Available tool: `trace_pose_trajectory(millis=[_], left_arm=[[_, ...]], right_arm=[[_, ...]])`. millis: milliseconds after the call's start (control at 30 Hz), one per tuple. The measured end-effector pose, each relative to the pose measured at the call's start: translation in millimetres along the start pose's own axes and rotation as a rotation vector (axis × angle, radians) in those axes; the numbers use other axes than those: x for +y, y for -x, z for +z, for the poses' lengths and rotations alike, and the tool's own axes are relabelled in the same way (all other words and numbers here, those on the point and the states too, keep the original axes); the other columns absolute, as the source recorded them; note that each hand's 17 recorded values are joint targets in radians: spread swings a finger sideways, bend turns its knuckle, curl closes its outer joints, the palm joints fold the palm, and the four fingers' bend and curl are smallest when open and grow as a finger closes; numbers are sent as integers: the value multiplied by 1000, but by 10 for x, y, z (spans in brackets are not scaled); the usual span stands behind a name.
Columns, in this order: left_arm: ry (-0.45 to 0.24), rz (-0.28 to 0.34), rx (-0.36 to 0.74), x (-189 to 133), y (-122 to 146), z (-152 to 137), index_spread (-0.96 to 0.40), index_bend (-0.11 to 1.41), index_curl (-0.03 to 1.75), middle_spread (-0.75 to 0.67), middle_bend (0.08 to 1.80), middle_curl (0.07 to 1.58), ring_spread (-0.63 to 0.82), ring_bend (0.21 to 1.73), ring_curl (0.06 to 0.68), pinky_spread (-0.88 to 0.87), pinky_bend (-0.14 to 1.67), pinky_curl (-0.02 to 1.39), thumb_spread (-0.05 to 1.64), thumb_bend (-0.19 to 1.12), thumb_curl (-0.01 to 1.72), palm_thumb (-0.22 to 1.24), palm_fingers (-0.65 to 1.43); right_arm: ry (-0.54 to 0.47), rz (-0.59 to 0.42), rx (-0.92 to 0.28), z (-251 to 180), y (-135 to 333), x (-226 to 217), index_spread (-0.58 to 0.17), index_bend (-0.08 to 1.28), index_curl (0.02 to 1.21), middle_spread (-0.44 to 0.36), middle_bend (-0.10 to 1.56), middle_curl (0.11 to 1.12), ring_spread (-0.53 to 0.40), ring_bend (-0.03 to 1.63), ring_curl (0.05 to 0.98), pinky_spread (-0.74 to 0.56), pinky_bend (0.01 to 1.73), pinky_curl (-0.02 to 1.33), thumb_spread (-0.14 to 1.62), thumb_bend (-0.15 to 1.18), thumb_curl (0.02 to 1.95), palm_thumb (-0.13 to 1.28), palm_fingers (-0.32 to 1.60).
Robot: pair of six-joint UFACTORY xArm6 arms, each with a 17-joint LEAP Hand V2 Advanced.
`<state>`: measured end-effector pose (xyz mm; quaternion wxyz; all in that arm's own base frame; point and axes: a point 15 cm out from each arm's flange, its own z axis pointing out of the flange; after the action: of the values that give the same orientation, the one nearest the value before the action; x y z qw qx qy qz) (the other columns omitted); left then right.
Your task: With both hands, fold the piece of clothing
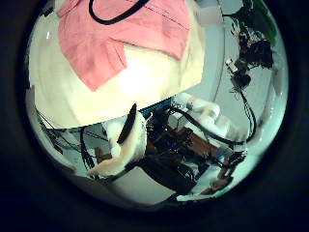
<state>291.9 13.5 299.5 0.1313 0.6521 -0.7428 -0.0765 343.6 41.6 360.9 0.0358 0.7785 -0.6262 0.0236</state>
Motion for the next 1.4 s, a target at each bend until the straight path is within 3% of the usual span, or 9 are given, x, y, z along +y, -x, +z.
trace_pose_trajectory(millis=[333,533,600,833,900,967,1033,1200,1400], left_arm=[[-13,-46,28,25,52,-69,95,157,292,241,195,343,446,465,229,384,317,330,1135,-19,300,408,42],[12,-28,-22,77,151,-4,96,158,291,220,206,346,440,460,227,384,312,326,1132,-17,301,425,54],[27,-15,-42,112,247,37,96,157,291,207,210,349,433,461,227,383,307,324,1134,-15,303,438,59],[109,43,-16,271,422,364,96,161,291,187,200,352,425,459,228,383,303,322,1138,-18,300,452,61],[122,52,-5,292,447,490,96,161,292,182,193,351,424,460,228,383,304,322,1138,-18,300,452,59],[138,63,1,311,446,649,96,163,294,177,189,347,430,459,227,383,307,322,1139,-19,299,453,56],[143,78,1,298,435,820,96,160,294,176,190,346,431,460,227,383,309,322,1139,-19,298,454,56],[138,120,-21,194,347,1081,96,155,293,179,194,346,433,464,227,383,313,323,1139,-19,297,454,51],[165,127,-17,195,319,1258,96,156,291,205,183,338,433,471,230,384,329,327,1139,-19,296,454,31]], right_arm=[[7,9,17,19,-279,35,-318,161,281,50,221,350,163,358,249,293,345,290,1271,-14,213,381,201],[-3,8,5,13,-277,18,-315,148,275,36,240,356,152,380,250,283,322,284,1273,-15,210,376,237],[-10,4,0,14,-254,-5,-303,133,265,-5,259,360,121,450,265,275,305,277,1274,-12,213,382,289],[61,-26,-6,305,-87,81,-274,118,229,139,176,335,90,898,392,236,270,272,1282,-10,216,393,318],[89,-55,-10,436,43,162,-267,138,231,155,275,361,162,809,371,225,278,277,1285,-9,217,403,291],[76,-63,-21,479,119,177,-264,188,253,82,340,382,248,601,310,223,333,295,1286,-11,217,408,216],[83,-69,-31,595,171,201,-269,195,269,74,342,383,295,514,276,231,347,300,1287,-9,220,421,192],[124,-114,-38,899,356,305,-275,176,281,7,311,371,250,572,276,271,264,279,1284,-12,224,433,205],[168,-145,-37,1162,464,312,-281,181,300,37,286,364,215,488,254,323,235,278,1270,-16,225,433,156]])
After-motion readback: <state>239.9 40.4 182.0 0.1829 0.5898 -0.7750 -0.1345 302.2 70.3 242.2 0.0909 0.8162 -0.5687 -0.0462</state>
